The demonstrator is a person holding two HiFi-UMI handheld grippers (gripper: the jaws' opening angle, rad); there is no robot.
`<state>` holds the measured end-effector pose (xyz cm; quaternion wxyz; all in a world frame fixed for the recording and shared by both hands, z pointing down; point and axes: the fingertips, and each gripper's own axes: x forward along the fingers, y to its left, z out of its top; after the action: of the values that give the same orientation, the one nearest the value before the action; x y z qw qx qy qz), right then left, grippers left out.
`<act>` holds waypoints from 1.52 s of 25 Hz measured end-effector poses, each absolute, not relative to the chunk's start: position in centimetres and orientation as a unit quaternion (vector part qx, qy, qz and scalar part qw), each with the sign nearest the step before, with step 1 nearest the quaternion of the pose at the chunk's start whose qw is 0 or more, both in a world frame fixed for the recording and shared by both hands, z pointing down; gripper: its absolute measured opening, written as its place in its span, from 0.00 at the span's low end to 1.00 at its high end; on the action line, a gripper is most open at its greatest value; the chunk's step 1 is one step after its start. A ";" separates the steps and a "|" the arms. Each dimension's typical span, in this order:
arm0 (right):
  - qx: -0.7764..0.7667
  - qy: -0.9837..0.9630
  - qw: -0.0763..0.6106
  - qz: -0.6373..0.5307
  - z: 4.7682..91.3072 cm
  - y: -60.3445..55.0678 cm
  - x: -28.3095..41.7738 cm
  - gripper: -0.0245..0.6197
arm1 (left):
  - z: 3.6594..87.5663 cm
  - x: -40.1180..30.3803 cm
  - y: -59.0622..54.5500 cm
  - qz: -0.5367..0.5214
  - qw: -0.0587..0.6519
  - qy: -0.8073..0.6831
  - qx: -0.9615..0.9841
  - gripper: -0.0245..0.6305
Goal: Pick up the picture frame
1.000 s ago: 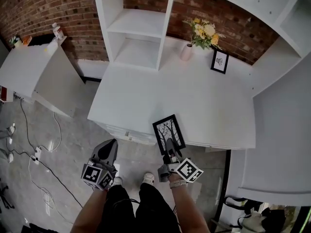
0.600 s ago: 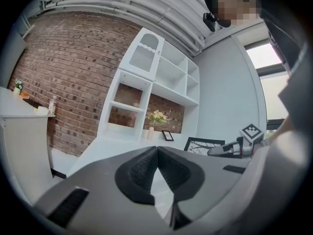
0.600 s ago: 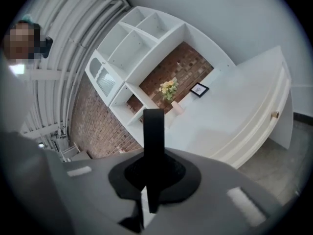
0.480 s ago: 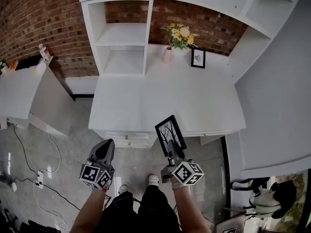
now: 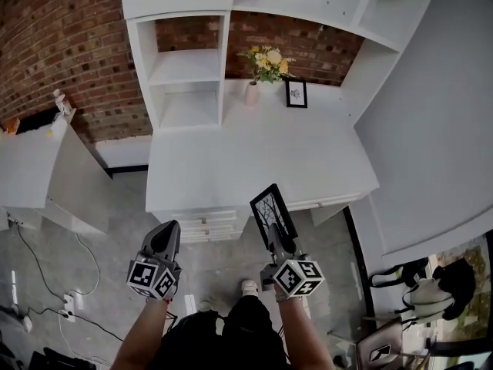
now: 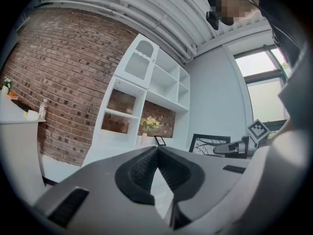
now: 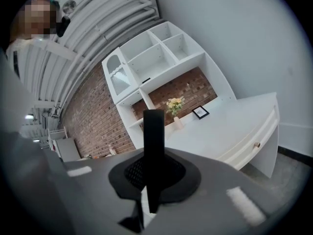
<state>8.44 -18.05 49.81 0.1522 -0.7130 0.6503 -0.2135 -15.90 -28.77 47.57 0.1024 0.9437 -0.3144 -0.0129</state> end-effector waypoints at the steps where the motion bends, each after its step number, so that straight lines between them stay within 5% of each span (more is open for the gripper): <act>1: -0.716 0.650 0.150 -0.206 49.5 -17.8 8.2 0.06 | 47.4 -16.1 -28.8 -0.015 0.101 -0.312 0.945 0.04; 38: -0.764 0.637 0.070 -0.079 45.4 -14.0 -0.3 0.05 | 44.4 -25.7 -27.5 -0.052 0.080 -0.318 0.943 0.04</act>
<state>-0.28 -14.04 45.42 0.0703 -0.7636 0.6370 -0.0787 -25.72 -27.51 44.38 0.0797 0.9432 -0.3182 -0.0519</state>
